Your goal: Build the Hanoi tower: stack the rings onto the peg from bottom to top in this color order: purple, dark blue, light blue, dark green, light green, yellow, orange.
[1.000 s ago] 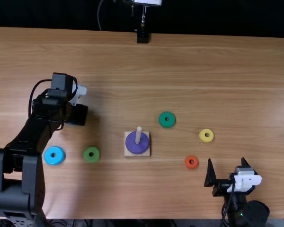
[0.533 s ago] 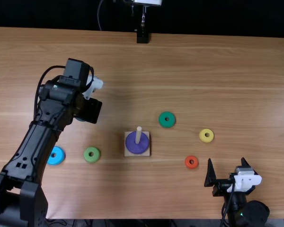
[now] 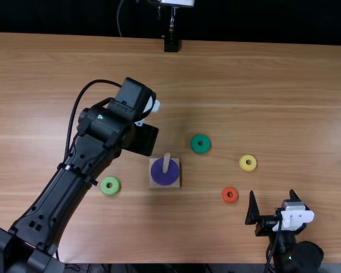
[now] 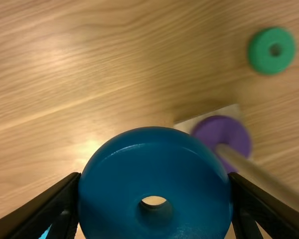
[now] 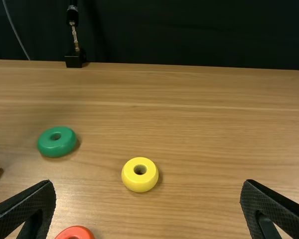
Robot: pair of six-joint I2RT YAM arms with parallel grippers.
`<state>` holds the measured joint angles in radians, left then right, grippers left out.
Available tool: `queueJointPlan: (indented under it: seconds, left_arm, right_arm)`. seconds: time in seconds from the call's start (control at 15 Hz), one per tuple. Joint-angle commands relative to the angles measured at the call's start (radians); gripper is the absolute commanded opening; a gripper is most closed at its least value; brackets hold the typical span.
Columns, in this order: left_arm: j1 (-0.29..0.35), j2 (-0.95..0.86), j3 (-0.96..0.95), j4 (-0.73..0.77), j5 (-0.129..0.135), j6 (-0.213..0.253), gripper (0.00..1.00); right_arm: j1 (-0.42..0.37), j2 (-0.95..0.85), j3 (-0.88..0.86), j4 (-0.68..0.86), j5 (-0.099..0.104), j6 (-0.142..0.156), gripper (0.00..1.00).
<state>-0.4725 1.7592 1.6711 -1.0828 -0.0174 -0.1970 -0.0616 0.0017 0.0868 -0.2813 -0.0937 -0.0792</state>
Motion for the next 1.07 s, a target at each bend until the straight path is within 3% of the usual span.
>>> queueJointPlan:
  seconds: [0.0, 0.13, 0.4, 0.6, 0.87, 1.0]
  left_arm:
    - [-0.023, -0.035, 0.050, -0.001, 0.006, -0.077, 0.00]
    - [-0.052, -0.032, 0.084, -0.011, 0.006, -0.103, 0.00]
    - [-0.072, -0.027, 0.159, -0.092, 0.006, -0.107, 0.00]
    - [-0.112, -0.026, 0.173, -0.101, 0.004, -0.164, 0.00]
    - [-0.138, -0.024, 0.179, -0.104, 0.004, -0.167, 0.00]
    - [-0.155, -0.024, 0.177, -0.108, 0.003, -0.193, 0.00]
  right_arm:
    - [-0.015, -0.002, -0.071, -0.077, -0.013, 0.006, 1.00]
    - [-0.015, -0.002, -0.071, -0.077, -0.013, 0.006, 1.00]
    - [-0.015, -0.002, -0.071, -0.077, -0.013, 0.006, 1.00]
    - [-0.015, -0.002, -0.071, -0.077, -0.013, 0.007, 1.00]
    - [-0.015, -0.002, -0.071, -0.077, -0.013, 0.006, 1.00]
    - [-0.015, -0.002, -0.071, -0.077, -0.013, 0.006, 1.00]
